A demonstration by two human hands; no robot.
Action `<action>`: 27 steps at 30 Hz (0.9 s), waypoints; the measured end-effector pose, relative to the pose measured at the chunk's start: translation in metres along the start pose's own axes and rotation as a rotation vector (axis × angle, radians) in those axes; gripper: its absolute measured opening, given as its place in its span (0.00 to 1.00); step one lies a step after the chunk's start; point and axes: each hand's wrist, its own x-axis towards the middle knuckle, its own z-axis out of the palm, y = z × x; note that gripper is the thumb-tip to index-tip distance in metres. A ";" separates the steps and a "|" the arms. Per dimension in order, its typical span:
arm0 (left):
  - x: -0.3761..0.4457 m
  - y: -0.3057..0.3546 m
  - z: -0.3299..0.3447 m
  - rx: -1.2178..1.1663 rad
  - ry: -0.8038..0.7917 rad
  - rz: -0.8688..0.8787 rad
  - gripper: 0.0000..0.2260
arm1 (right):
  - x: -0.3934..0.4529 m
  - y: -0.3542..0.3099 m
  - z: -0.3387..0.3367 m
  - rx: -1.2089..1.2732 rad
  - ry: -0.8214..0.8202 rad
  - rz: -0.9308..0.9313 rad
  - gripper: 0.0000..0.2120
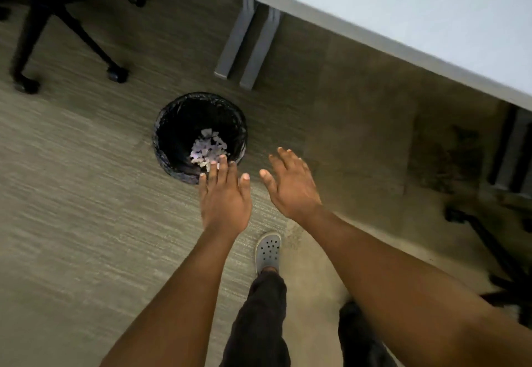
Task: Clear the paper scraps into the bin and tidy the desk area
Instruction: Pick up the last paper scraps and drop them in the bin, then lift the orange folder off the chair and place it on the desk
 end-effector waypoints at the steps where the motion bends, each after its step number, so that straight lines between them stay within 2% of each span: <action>1: -0.010 0.011 -0.005 0.005 -0.018 0.032 0.31 | -0.013 0.005 -0.009 -0.001 0.007 0.022 0.33; 5: -0.047 0.060 -0.024 0.025 -0.088 0.149 0.32 | -0.067 0.025 -0.044 0.006 0.016 0.118 0.34; 9: -0.077 0.114 -0.033 0.057 -0.162 0.286 0.28 | -0.120 0.051 -0.077 0.030 0.067 0.217 0.30; 16: -0.133 0.201 -0.042 0.112 -0.256 0.514 0.27 | -0.213 0.104 -0.136 0.132 0.173 0.395 0.28; 27: -0.215 0.366 -0.005 0.140 -0.343 0.832 0.29 | -0.352 0.224 -0.188 0.277 0.367 0.602 0.26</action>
